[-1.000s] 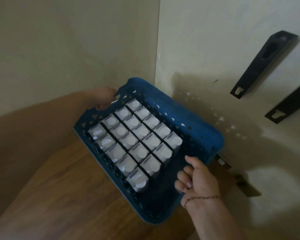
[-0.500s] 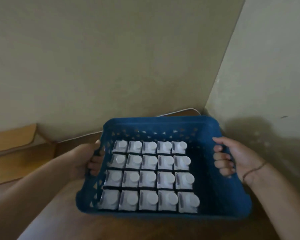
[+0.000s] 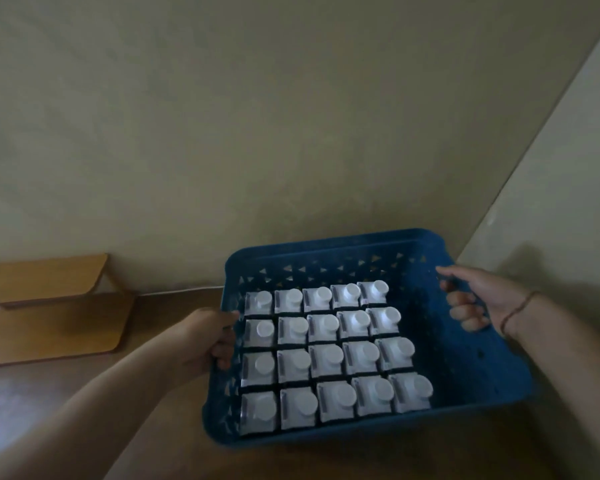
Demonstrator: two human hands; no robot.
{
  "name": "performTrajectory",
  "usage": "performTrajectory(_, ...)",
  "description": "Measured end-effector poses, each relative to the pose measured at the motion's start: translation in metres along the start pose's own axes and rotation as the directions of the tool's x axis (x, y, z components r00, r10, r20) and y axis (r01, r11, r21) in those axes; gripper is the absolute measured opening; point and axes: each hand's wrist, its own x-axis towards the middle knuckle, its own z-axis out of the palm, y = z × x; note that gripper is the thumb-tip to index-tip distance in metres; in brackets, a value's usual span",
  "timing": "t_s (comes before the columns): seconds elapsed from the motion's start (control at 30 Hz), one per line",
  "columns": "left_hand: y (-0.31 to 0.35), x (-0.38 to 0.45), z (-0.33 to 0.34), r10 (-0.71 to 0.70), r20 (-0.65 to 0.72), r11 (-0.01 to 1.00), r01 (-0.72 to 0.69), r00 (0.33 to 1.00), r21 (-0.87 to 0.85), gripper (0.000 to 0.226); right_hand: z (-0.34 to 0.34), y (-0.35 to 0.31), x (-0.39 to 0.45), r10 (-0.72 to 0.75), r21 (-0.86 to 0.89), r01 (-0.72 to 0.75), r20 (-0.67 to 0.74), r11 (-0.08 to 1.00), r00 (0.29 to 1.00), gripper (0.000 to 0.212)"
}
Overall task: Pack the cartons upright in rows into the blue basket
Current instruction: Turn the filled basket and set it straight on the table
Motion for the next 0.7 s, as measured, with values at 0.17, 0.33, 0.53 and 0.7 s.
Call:
performTrajectory(0.17, 0.030, 0.027, 0.038, 0.034, 0.011, 0.999, -0.033, 0.999, -0.015, 0.032, -0.031, -0.042, 0.026, -0.034, -0.031, 0.033, -0.052, 0.999, 0.998, 0.036)
performTrajectory(0.33, 0.043, 0.052, 0.078, 0.079, 0.006, 0.996, -0.078, 0.997, -0.033, 0.035, -0.059, -0.039, 0.061, -0.045, -0.098, 0.035, -0.099, 0.995, 0.994, 0.031)
performTrajectory(0.53, 0.026, 0.057, 0.078, 0.376, -0.069, 0.921, -0.365, 0.924, 0.138, 0.042, -0.073, -0.020, 0.071, -0.274, -0.269, 0.217, -0.195, 0.938, 0.942, 0.029)
performTrajectory(0.7, -0.047, 0.018, 0.086, 0.769, -0.174, 0.637, -0.759, 0.615, 0.133, 0.057, -0.064, 0.047, 0.018, -0.598, -0.307, 0.523, -0.535, 0.796, 0.596, 0.009)
